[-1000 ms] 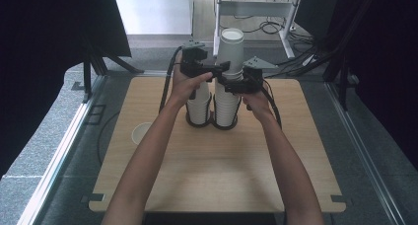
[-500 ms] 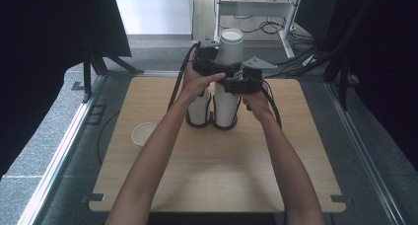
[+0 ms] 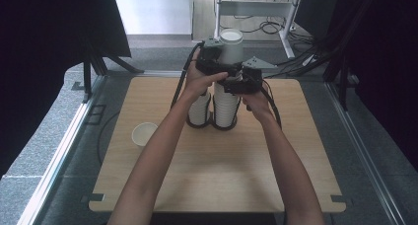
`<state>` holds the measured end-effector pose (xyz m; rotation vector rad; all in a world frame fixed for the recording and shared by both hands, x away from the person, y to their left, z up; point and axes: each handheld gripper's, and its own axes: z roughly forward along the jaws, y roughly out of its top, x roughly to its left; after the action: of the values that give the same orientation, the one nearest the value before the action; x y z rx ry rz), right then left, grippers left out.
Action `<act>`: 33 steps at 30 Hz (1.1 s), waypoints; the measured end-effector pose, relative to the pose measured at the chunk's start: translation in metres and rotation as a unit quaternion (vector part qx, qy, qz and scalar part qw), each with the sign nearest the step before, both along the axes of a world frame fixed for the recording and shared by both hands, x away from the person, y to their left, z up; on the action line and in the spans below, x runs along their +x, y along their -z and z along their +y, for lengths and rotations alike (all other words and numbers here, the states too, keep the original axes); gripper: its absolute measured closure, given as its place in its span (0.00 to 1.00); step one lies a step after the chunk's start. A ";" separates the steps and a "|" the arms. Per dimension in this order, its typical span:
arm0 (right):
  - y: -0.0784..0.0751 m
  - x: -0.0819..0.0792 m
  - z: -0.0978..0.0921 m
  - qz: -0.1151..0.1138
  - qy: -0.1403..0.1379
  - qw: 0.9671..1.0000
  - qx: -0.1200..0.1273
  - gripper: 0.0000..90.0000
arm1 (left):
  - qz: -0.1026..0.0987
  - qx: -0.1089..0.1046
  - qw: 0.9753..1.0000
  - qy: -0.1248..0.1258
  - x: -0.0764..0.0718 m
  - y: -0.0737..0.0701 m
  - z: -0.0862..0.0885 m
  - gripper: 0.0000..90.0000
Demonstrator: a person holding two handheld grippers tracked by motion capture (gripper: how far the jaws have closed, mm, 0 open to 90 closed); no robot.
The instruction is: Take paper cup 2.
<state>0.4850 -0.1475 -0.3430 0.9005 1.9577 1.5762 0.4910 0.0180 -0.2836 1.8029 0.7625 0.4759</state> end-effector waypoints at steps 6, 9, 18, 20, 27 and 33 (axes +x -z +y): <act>0.000 0.000 0.000 0.000 -0.002 1.000 -0.001 0.04 | -0.007 -0.006 1.000 -0.005 -0.002 0.000 0.000 0.14; 0.000 0.000 0.000 -0.002 -0.002 1.000 -0.002 0.04 | -0.017 -0.039 0.999 -0.008 -0.005 -0.006 0.003 0.16; -0.001 -0.002 0.000 0.002 -0.006 1.000 -0.001 0.04 | -0.043 -0.063 0.997 -0.005 -0.013 -0.032 0.006 0.16; -0.001 -0.002 0.000 0.001 -0.005 1.000 -0.002 0.04 | -0.052 -0.069 0.996 -0.008 -0.015 -0.037 0.007 0.16; -0.002 -0.002 0.000 0.005 -0.007 1.000 -0.004 0.04 | -0.080 -0.072 0.994 -0.019 -0.022 -0.054 0.009 0.16; -0.002 -0.001 0.000 0.006 -0.005 1.000 -0.006 0.04 | -0.104 -0.072 0.992 -0.021 -0.030 -0.069 0.011 0.16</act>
<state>0.4842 -0.1477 -0.3410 0.8977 1.9815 1.5664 0.4609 0.0295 -0.2144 1.5774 0.6731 0.6119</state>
